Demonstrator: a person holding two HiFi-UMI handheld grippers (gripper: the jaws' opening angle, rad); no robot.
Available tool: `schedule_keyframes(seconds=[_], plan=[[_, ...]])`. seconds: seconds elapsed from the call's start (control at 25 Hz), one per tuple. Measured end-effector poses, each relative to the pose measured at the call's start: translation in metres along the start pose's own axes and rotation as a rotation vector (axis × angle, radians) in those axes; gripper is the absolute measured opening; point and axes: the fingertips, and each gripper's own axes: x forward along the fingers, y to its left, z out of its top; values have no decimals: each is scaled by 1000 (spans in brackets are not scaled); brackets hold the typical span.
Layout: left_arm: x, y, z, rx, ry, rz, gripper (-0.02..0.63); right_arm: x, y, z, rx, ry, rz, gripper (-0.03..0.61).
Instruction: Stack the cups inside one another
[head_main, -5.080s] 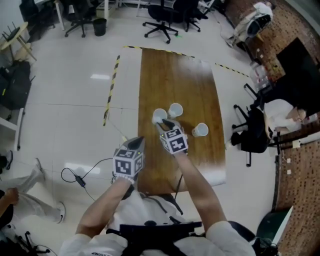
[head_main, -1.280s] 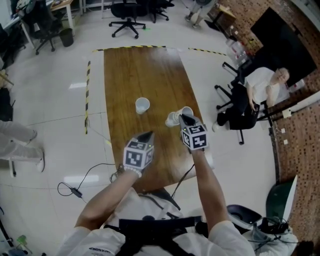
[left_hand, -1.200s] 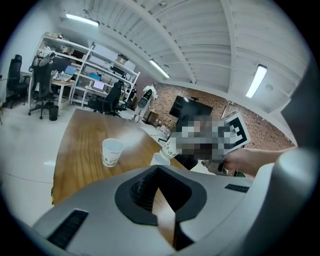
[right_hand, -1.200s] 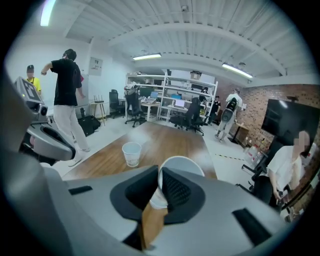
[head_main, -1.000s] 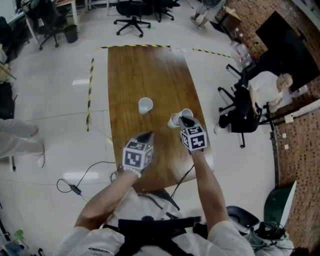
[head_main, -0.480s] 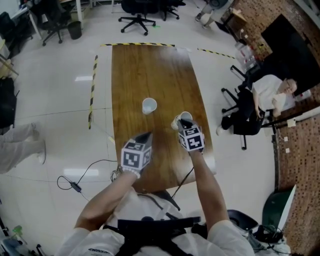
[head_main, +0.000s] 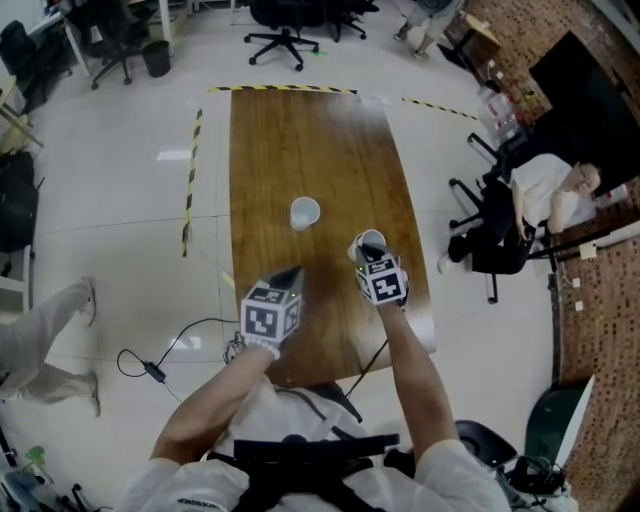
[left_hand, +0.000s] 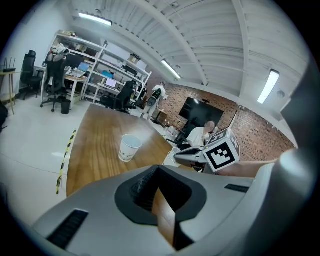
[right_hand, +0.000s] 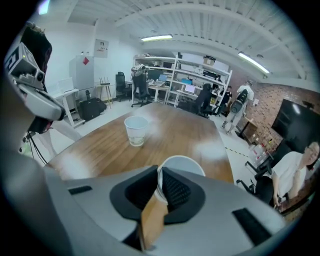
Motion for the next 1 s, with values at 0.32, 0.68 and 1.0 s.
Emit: schedule_keyframes(seconds=[0.32, 0.68, 1.0], plan=[[-5, 9, -4, -10, 1, 14, -2, 9, 2, -6, -3, 24, -22, 63], [-8, 11, -4, -14, -6, 14, -2, 2, -2, 4, -4, -20, -55, 117], [-12, 9, -3, -15, -11, 9, -2, -18, -3, 21, 65, -100, -69, 131]])
